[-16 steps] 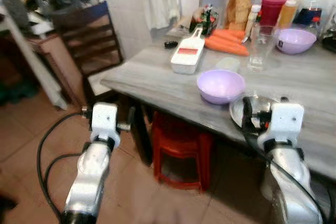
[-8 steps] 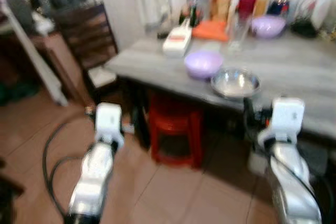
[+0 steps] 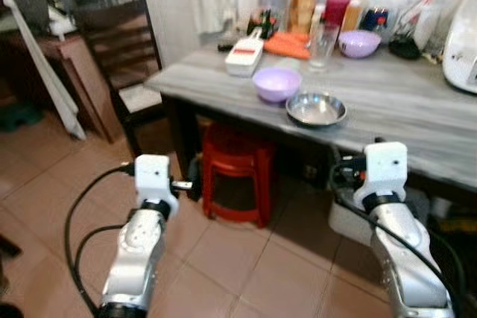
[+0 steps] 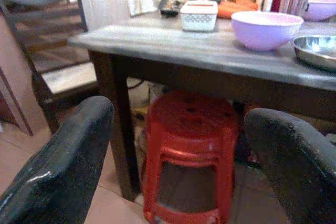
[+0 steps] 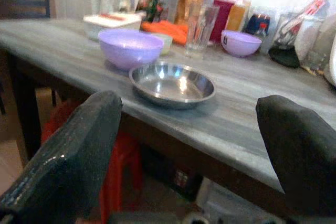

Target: Setting the table

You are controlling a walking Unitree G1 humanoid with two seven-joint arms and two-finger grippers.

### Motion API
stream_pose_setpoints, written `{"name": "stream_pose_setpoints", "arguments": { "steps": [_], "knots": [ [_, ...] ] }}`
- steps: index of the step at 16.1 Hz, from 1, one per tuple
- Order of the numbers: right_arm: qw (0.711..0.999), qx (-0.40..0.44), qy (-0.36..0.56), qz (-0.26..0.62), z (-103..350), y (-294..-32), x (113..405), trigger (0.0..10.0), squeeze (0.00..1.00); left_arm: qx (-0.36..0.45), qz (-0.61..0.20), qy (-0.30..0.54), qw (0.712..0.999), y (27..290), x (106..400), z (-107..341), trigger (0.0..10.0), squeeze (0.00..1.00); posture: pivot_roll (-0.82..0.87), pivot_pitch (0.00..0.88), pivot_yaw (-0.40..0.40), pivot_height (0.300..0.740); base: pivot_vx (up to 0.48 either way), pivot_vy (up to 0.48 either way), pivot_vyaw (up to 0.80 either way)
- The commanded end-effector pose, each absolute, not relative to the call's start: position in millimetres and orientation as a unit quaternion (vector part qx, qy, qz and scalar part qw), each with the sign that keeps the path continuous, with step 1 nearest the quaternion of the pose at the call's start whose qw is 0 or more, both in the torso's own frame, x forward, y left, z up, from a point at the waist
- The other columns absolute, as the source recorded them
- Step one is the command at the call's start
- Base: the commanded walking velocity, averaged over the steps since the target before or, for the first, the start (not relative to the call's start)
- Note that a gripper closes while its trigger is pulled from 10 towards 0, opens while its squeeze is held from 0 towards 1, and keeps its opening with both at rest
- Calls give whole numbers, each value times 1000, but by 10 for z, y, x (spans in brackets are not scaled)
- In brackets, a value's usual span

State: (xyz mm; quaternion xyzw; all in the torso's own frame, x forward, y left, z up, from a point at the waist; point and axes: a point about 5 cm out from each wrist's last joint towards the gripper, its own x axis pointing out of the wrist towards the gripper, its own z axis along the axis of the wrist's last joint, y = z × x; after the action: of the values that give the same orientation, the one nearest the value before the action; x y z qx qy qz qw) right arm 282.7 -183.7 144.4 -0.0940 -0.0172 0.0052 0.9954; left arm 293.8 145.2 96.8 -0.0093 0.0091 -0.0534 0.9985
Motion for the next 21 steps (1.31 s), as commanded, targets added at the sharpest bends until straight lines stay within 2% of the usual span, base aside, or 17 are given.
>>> {"name": "stream_pose_setpoints", "arguments": {
  "steps": [1, 8, 10, 13, 16, 21],
  "knots": [
    [996, -83, -5, 25, 1441, -1797, 2871, 10000, 0, -9, -38, 7, 999, 1499, 2933, 978, 10000, 0, -95, 0, -25, 740, 0, 0, 0],
    [994, -85, 6, 67, 1399, -1683, 2860, 10000, 0, -18, -13, 3, 1000, 1484, 2914, 963, 10000, 0, -76, 28, -100, 740, 0, 0, 0],
    [995, -83, -10, 62, 1466, -1692, 2881, 10000, 0, -17, 2, 3, 1000, 1512, 2904, 950, 10000, 0, -79, 23, -88, 740, 0, 0, 0],
    [996, -80, -26, 25, 1526, -1774, 2883, 10000, 0, -3, -22, 10, 1000, 1478, 2883, 927, 10000, 0, -95, 28, -36, 740, 0, 0, 0],
    [997, -72, -21, 11, 1468, -1815, 2812, 10000, 0, -8, -46, 6, 999, 1451, 2937, 970, 10000, 0, -106, 22, -10, 740, 0, 0, -800],
    [997, -69, -21, 8, 1470, -1819, 2814, 10000, 0, -13, -43, 8, 999, 1440, 3028, 991, 10000, 0, -120, 9, -9, 740, 0, 0, -800]
  ]
}}
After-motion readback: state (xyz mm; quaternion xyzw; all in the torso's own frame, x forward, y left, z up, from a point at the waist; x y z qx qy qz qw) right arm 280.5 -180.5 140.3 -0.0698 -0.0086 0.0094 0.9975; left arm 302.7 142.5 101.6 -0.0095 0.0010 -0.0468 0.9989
